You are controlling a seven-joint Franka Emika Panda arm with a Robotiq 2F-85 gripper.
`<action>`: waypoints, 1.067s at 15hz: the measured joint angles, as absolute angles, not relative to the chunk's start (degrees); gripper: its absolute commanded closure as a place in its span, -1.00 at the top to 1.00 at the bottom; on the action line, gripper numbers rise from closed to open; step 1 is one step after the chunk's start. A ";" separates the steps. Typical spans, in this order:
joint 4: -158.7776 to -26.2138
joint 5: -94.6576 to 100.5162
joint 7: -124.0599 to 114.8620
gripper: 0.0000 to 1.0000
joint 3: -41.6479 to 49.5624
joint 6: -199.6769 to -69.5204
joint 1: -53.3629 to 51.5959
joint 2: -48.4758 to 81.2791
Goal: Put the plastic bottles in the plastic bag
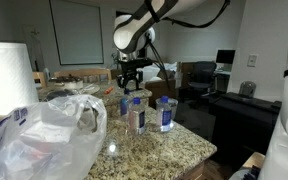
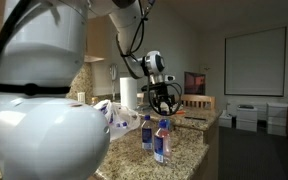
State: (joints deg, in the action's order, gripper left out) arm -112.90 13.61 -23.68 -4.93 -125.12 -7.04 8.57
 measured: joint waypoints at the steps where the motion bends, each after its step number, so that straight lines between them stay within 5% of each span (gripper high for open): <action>1: -112.90 13.61 -24.88 -0.21 -4.66 -126.15 -7.04 8.89; 6: -112.73 13.54 -26.67 -0.84 -4.02 -130.23 -7.04 9.69; 16: -116.74 8.55 -25.53 -0.84 -4.53 -143.88 -7.06 3.22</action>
